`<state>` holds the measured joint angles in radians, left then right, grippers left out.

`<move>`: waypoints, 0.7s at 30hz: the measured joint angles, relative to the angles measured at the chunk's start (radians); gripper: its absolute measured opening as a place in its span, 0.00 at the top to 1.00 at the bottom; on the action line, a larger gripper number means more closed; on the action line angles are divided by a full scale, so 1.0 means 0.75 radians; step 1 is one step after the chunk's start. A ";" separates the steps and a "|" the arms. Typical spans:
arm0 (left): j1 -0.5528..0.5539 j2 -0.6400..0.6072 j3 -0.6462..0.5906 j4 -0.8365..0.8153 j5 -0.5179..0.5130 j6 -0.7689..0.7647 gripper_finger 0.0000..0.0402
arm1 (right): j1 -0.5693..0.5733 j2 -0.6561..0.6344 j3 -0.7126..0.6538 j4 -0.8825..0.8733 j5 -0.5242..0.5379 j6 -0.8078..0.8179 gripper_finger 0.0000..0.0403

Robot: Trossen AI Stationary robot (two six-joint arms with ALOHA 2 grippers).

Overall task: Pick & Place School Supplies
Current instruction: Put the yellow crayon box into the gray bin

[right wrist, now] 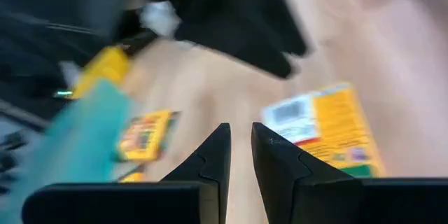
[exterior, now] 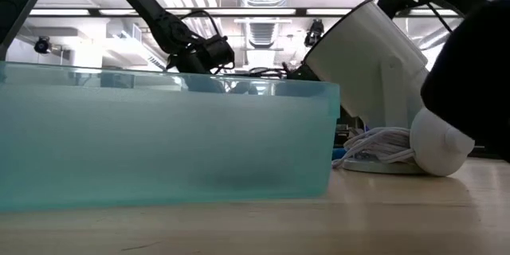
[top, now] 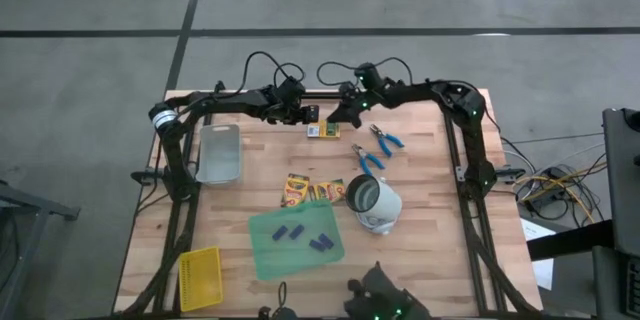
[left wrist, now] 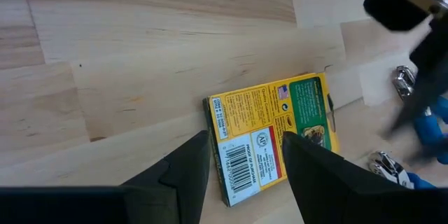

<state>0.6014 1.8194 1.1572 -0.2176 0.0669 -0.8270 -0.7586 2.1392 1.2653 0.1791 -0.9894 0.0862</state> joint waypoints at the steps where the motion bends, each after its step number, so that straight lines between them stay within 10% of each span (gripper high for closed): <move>1: 0.000 0.000 0.000 0.000 0.000 0.000 0.54 | 0.000 0.000 0.033 -0.104 0.069 -0.058 0.86; 7: 0.001 0.000 0.000 0.000 0.000 0.016 0.54 | -0.005 -0.006 0.205 -0.538 0.213 -0.537 0.86; 21: 0.001 0.000 0.000 0.000 -0.001 0.031 0.54 | -0.017 -0.014 0.246 -0.547 0.246 -1.052 0.86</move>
<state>0.6018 1.8194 1.1572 -0.2175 0.0666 -0.8040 -0.7714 2.1291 1.4501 -0.2311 -0.8052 -0.7031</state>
